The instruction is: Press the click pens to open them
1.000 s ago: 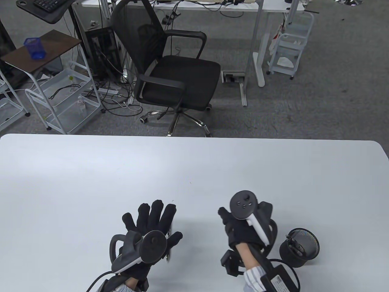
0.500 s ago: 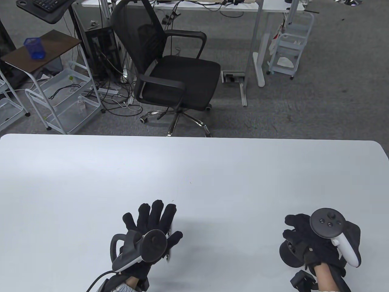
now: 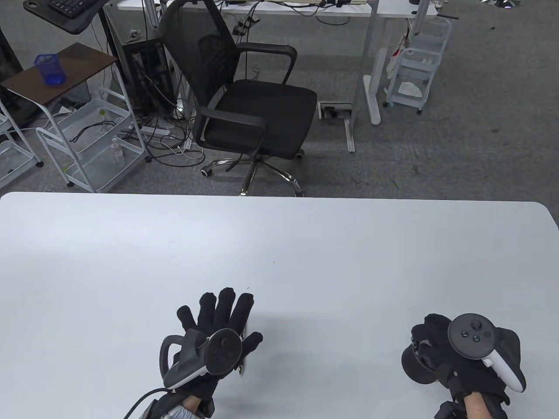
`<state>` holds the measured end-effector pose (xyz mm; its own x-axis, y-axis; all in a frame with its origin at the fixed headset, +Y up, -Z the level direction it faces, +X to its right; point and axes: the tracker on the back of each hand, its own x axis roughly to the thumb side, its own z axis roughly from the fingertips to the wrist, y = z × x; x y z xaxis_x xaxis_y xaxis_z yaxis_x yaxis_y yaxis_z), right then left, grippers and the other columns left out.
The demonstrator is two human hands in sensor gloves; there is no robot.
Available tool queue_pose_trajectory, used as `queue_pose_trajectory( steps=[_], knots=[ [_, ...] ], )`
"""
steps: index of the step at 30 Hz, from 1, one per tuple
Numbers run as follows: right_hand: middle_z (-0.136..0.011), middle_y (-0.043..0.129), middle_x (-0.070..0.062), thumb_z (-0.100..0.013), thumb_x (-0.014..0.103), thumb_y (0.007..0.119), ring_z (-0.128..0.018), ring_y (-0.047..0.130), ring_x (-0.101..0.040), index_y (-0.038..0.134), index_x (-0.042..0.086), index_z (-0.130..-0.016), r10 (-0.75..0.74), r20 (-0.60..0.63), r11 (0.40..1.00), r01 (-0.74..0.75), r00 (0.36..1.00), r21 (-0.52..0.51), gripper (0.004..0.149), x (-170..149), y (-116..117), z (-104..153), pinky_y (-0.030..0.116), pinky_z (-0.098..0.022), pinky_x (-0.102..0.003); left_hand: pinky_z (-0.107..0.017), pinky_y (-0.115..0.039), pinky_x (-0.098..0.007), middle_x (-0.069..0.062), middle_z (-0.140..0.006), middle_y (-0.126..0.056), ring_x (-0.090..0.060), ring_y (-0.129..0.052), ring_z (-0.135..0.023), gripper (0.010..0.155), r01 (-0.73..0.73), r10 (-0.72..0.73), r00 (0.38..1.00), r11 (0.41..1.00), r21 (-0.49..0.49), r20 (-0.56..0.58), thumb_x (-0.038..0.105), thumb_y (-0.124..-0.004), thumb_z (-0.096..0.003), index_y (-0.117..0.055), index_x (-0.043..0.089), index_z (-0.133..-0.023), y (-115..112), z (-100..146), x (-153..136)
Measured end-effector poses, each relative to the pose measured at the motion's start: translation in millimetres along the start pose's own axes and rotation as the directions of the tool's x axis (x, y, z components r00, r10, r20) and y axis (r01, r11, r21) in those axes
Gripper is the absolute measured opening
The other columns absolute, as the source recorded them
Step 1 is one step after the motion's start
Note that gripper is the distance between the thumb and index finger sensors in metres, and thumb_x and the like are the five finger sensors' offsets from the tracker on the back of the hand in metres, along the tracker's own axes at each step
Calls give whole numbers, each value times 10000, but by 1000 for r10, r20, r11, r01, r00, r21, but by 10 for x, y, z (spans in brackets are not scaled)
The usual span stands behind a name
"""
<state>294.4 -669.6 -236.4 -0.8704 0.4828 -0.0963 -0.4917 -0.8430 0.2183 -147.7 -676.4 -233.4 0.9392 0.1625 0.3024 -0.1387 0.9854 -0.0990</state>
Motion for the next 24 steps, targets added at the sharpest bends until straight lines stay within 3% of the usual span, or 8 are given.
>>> queue_pose_trajectory(
  steps=[14,24],
  knots=[
    [-1122,625,-273,-594,165,819,-987,659,-508,789,-44,-996,-49,-35,999,49,998,-10,453,-117,83,-65,350,-723,-753,-675,-227,-861,-235,-1327,-267,-643,-333,-1151,737,2,-2,1000,1000,-9,-5,622,-514,-698,-214,264,-1269,0,-15,-2],
    [-1081,677,-299,-600,156,789,-916,770,-518,794,-39,-963,-85,-21,991,82,996,-108,412,-211,75,-31,403,-698,-771,-675,-225,-861,-237,-1326,-269,-641,-332,-1152,737,2,-2,1000,1000,-11,-8,621,-515,-698,-214,265,-1268,-5,-20,-9]
  ],
)
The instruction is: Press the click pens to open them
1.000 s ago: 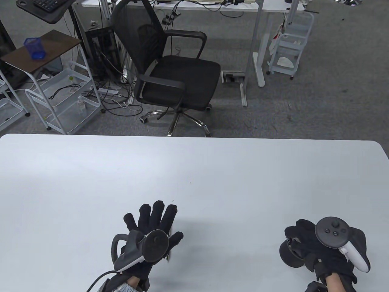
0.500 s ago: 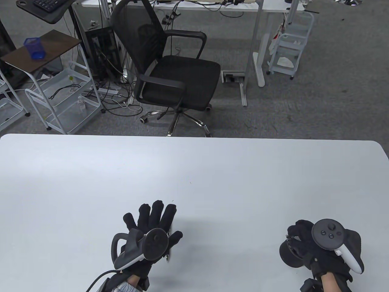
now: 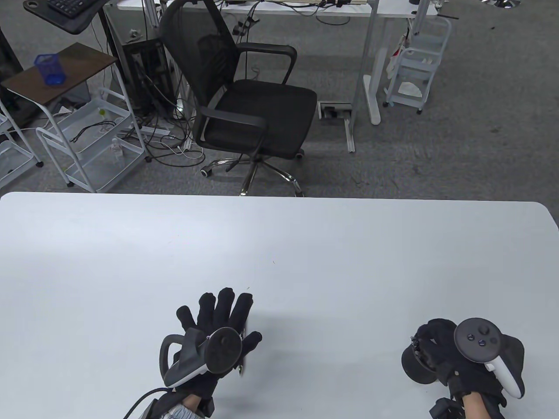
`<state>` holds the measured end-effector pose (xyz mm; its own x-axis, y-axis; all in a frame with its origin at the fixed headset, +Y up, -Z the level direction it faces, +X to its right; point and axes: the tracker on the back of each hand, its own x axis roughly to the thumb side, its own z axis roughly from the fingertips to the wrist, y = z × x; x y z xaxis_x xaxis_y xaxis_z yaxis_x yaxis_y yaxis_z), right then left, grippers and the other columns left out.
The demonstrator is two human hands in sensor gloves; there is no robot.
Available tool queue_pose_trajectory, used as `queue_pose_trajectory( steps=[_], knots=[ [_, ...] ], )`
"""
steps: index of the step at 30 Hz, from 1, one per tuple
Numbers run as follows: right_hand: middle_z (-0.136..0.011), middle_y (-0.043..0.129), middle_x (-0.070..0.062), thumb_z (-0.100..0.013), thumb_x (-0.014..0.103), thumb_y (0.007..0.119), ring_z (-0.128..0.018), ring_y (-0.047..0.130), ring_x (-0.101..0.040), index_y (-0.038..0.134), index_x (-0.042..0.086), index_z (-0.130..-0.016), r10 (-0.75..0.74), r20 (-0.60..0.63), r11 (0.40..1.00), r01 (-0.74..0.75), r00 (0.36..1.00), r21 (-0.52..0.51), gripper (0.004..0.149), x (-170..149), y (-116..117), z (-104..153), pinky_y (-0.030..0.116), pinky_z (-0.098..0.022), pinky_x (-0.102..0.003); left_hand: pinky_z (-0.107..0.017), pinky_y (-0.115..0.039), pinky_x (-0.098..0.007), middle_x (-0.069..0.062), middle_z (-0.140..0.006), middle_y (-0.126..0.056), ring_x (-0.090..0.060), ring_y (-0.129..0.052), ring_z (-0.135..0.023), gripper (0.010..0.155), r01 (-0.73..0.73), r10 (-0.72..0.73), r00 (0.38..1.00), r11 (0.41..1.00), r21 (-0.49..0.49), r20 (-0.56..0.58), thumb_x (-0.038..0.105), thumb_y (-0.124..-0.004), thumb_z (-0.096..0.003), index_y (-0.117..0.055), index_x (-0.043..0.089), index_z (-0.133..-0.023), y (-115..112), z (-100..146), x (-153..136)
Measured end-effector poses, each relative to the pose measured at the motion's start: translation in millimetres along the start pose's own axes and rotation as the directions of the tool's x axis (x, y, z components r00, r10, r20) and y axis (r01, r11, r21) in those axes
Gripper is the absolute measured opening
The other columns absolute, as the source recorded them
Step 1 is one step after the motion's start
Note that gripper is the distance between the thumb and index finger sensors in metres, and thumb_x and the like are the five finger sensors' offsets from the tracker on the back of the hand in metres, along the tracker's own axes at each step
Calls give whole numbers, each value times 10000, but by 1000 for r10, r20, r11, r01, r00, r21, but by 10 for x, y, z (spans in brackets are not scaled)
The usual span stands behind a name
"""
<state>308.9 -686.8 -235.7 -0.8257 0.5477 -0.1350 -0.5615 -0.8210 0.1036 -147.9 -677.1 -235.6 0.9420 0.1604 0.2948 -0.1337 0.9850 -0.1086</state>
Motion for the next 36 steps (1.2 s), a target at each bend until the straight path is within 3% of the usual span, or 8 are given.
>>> queue_pose_trajectory(
  steps=[11,29,36],
  knots=[
    [-1060,665,-312,-578,133,795,-816,904,-401,766,-15,-944,-102,45,961,110,994,-252,396,-231,-51,92,516,-698,-701,-675,-226,-861,-235,-1326,-272,-643,-334,-1151,738,5,-5,1000,1000,-7,1,622,-515,-698,-215,263,-1269,-17,-10,6],
    [-1095,601,-282,-552,107,851,-798,911,-324,703,10,-989,-72,15,957,73,997,-280,472,-290,42,74,542,-719,-631,-675,-227,-861,-236,-1325,-276,-641,-338,-1151,737,5,-5,1000,1000,-12,1,620,-518,-697,-212,265,-1267,-33,-16,4],
    [-1037,712,-274,-547,107,857,-716,979,-310,785,13,-943,-46,0,960,45,999,-277,413,-234,99,14,551,-719,-626,-675,-227,-861,-237,-1325,-270,-642,-333,-1151,740,2,-2,1000,1000,-10,1,621,-517,-697,-211,262,-1268,-31,-15,0]
  ],
)
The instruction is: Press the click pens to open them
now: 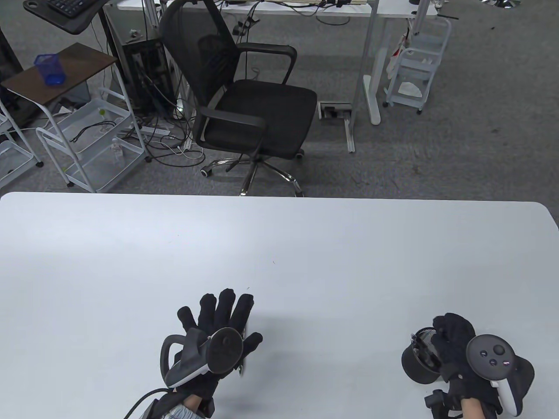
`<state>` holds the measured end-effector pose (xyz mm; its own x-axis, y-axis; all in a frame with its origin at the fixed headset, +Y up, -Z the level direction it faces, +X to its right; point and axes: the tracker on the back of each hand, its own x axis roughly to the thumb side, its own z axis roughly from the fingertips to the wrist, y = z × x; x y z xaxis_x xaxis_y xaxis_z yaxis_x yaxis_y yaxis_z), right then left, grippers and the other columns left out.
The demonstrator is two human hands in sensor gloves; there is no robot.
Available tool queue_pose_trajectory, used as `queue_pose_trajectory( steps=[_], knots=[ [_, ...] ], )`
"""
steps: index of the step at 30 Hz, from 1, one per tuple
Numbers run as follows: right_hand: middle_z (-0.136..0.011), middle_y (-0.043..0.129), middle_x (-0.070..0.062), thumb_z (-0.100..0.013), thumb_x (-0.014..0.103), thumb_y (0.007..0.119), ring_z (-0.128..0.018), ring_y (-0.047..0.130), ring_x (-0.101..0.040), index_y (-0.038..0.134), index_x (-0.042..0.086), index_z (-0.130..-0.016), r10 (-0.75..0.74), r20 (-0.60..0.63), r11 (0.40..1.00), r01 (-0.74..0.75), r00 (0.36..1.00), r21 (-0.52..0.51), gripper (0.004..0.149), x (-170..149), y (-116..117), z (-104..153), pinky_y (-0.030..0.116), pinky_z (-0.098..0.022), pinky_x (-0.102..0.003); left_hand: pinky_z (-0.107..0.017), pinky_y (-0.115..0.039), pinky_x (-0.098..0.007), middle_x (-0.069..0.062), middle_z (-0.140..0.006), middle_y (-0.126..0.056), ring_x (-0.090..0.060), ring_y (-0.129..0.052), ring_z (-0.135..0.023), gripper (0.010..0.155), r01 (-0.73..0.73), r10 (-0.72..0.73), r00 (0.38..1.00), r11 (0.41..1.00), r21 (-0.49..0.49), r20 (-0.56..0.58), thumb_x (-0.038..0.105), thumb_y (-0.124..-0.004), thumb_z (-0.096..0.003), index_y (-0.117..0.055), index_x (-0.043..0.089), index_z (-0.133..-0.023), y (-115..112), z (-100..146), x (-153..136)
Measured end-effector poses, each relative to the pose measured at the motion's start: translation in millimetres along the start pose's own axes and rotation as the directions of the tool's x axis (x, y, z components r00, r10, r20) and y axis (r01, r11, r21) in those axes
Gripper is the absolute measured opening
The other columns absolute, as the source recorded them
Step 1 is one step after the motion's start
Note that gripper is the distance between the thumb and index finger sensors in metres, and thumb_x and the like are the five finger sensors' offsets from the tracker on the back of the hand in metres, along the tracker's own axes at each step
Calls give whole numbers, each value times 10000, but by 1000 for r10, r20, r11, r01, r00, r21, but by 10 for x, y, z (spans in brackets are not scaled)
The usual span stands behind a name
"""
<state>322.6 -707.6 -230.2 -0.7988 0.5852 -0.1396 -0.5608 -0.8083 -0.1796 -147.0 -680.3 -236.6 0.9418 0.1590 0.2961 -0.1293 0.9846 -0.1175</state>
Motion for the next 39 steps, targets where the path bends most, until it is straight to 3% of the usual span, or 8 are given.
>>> queue_pose_trajectory(
  steps=[4,9,15,19,25,29,35,39],
  knots=[
    [-1010,763,-277,-552,95,850,-670,1014,-340,819,12,-935,6,-13,1000,-6,1000,16,393,39,-9,-12,572,-701,-638,-674,-227,-861,-237,-1326,-271,-644,-336,-1149,739,-7,7,1000,1000,4,2,621,-517,-697,-210,264,-1267,5,4,-6],
    [-1049,708,-302,-563,103,830,-806,899,-380,785,17,-972,-65,14,994,66,998,-86,421,213,-292,-11,574,-676,-665,-674,-227,-861,-238,-1326,-272,-644,-334,-1150,739,-11,11,1000,1000,3,3,620,-518,-697,-207,266,-1266,2,5,-12],
    [-1073,653,-314,-580,117,797,-839,881,-343,735,11,-1017,-82,154,950,124,985,-286,454,807,-755,122,557,-668,-648,-675,-227,-860,-238,-1326,-271,-642,-335,-1151,739,-10,10,1000,1000,2,3,621,-516,-697,-206,267,-1266,1,7,-11],
    [-1080,630,-328,-582,130,798,-819,898,-330,710,-2,-1038,-151,340,925,254,928,-282,483,1330,-816,289,586,-661,-626,-675,-227,-860,-236,-1326,-271,-641,-333,-1152,737,-10,10,1000,1000,3,2,622,-515,-698,-206,268,-1266,0,9,-13],
    [-1105,541,-383,-563,167,847,-745,961,-301,596,-46,-1096,-198,475,945,295,858,-139,626,1928,-466,350,672,-632,-601,-674,-227,-861,-238,-1326,-271,-643,-335,-1151,739,-5,5,1000,1000,1,5,622,-516,-697,-207,266,-1266,-8,15,-3],
    [-1108,423,-471,-543,196,883,-752,952,-276,512,-130,-1097,-313,485,932,363,817,-9,742,2167,-4,283,687,-628,-583,-675,-226,-861,-236,-1326,-270,-644,-334,-1151,739,-6,6,1000,1000,3,5,622,-517,-697,-208,267,-1267,-6,15,-8],
    [-1100,431,-502,-547,169,876,-739,944,-313,748,-160,-952,-514,412,854,490,752,172,537,2281,662,182,693,-606,-582,-674,-227,-861,-237,-1326,-271,-644,-333,-1150,739,-12,12,1000,1000,11,3,620,-519,-697,-220,260,-1269,0,20,-18],
    [-1105,461,-482,-562,151,852,-762,921,-333,756,-142,-950,-654,347,756,599,672,265,496,2245,1014,103,679,-606,-591,-673,-227,-861,-238,-1325,-270,-644,-335,-1149,739,-12,11,1000,1000,21,1,620,-519,-697,-223,258,-1269,16,34,-24]
  ],
)
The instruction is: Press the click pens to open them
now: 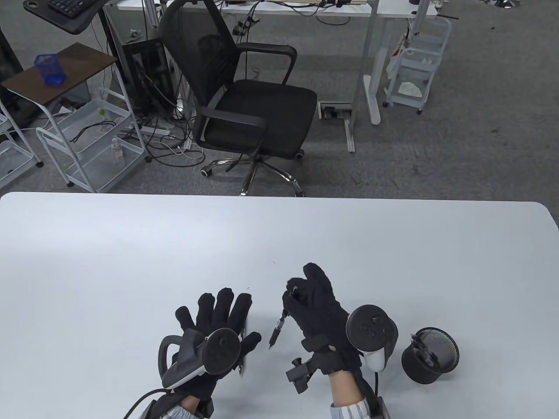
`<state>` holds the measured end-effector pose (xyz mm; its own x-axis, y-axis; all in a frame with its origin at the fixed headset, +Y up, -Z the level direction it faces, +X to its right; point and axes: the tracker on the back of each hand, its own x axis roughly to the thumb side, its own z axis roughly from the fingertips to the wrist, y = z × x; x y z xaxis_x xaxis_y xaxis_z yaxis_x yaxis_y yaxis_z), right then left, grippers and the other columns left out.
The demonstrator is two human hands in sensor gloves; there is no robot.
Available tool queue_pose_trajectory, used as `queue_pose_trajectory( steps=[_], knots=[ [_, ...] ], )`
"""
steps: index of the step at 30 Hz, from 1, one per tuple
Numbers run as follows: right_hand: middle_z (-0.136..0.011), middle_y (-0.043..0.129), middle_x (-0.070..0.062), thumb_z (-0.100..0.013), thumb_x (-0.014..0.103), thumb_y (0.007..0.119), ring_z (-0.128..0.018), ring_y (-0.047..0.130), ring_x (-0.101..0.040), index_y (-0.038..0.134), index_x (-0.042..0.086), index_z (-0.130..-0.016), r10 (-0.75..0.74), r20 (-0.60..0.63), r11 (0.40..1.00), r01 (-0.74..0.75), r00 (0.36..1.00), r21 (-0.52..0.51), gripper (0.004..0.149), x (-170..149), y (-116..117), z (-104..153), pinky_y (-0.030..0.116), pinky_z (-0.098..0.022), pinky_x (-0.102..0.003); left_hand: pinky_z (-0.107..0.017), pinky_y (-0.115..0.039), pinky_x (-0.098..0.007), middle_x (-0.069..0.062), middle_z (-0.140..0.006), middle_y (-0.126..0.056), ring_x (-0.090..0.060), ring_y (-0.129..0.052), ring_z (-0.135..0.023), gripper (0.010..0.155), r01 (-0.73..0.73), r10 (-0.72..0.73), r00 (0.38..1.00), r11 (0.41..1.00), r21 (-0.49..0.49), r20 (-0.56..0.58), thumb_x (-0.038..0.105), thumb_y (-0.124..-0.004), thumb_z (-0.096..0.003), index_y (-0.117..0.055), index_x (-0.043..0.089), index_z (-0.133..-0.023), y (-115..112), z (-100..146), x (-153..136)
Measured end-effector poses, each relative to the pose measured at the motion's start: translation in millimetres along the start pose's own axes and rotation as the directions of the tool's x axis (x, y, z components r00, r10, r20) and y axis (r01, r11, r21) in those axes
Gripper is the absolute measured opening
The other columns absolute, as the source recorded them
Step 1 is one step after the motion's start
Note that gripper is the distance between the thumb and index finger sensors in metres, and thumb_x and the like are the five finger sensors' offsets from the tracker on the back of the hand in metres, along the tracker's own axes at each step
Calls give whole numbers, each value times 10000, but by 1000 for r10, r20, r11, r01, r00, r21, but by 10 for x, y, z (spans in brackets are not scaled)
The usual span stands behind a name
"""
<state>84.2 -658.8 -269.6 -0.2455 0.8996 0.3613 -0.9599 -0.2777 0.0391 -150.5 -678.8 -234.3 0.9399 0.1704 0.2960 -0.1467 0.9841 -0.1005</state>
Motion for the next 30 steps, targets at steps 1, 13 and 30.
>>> queue_pose_trajectory(
  steps=[1,13,30],
  knots=[
    [-1114,452,-472,-569,142,839,-779,901,-348,750,-129,-958,-68,-4,998,68,998,1,482,-70,43,-5,670,-608,-594,-674,-226,-861,-237,-1325,-270,-644,-334,-1150,740,0,0,1000,1000,3,-1,620,-518,-698,-222,256,-1270,3,3,-2],
    [-1163,389,-440,-644,147,717,-905,773,-520,663,79,-1065,-410,-112,911,413,905,4,430,-519,177,-6,516,-641,-755,-672,-227,-862,-240,-1324,-271,-646,-335,-1148,738,17,-17,1000,1000,-6,-12,620,-518,-697,-217,262,-1268,-33,-7,-6],
    [-1095,549,-355,-667,135,528,-973,627,-559,442,-32,-1083,-642,-243,753,658,727,-23,456,-770,317,108,393,-629,-823,-674,-223,-861,-235,-1326,-264,-643,-330,-1150,735,21,-21,1000,1000,-6,-22,622,-514,-697,-218,265,-1268,-22,-6,-21]
  ],
)
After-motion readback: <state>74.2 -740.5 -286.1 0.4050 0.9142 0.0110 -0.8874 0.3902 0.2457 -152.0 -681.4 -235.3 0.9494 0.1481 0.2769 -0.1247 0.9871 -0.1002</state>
